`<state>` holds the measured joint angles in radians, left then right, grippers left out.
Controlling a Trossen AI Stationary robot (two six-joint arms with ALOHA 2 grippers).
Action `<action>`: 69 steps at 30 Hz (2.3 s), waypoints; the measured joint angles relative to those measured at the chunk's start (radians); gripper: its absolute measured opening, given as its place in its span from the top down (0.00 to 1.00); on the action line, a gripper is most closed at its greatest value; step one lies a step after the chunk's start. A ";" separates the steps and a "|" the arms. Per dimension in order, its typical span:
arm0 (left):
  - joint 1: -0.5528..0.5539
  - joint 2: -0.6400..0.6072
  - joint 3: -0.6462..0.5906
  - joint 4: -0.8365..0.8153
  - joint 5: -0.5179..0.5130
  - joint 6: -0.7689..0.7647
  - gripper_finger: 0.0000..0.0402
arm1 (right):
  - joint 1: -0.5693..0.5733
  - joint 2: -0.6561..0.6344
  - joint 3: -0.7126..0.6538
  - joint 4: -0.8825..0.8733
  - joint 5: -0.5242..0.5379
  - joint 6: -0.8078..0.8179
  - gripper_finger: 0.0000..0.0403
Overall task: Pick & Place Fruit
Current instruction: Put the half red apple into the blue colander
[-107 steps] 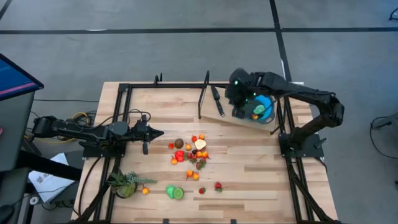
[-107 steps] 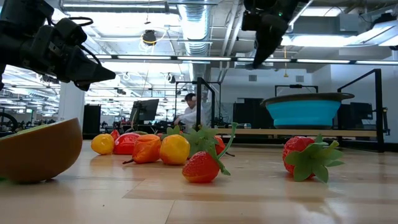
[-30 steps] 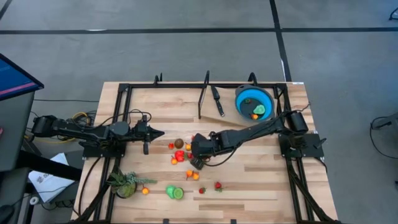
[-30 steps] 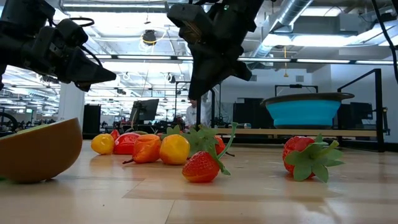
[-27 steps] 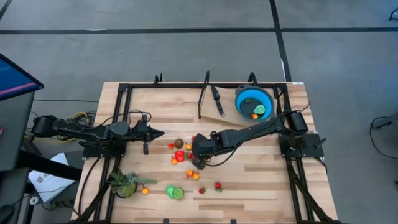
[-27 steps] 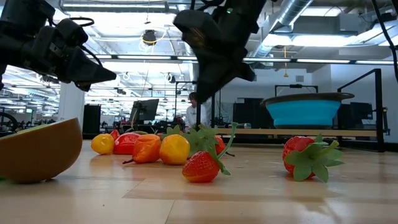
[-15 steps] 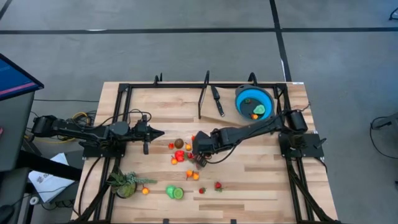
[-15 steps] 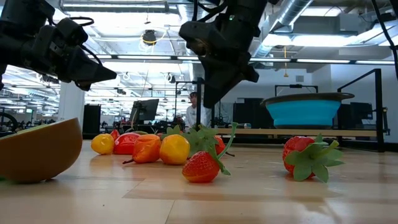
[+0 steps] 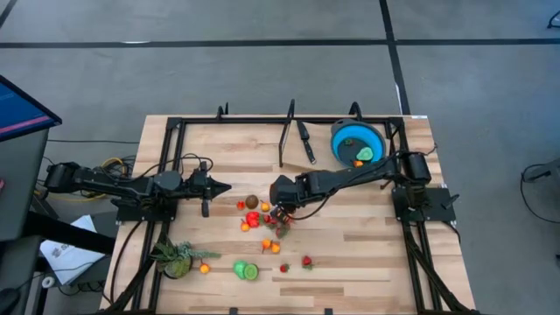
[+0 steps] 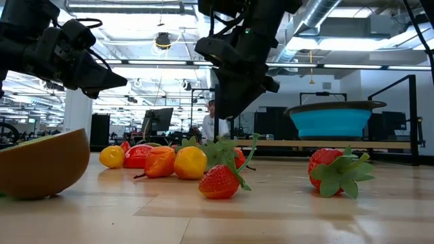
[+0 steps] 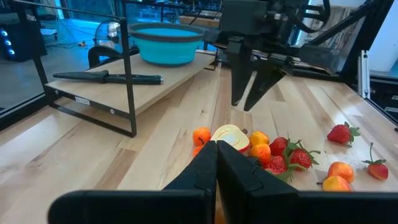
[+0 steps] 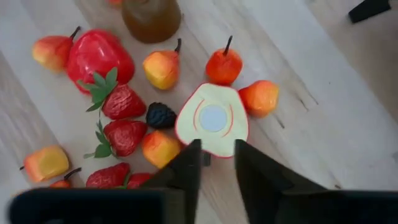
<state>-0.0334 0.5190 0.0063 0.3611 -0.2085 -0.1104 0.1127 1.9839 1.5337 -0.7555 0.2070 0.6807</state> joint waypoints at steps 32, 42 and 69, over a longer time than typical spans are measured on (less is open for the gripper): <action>0.000 0.000 0.000 -0.001 0.000 0.000 1.00 | 0.002 0.000 0.000 0.098 0.003 0.080 0.11; 0.000 0.000 0.000 -0.001 0.000 0.000 1.00 | 0.002 0.000 0.000 0.109 0.004 0.091 0.11; 0.000 0.000 0.000 -0.001 0.000 0.000 1.00 | -0.023 0.000 0.000 0.097 0.118 0.192 0.11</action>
<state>-0.0334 0.5190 0.0067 0.3599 -0.2089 -0.1104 0.0897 1.9839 1.5333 -0.6582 0.3252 0.8730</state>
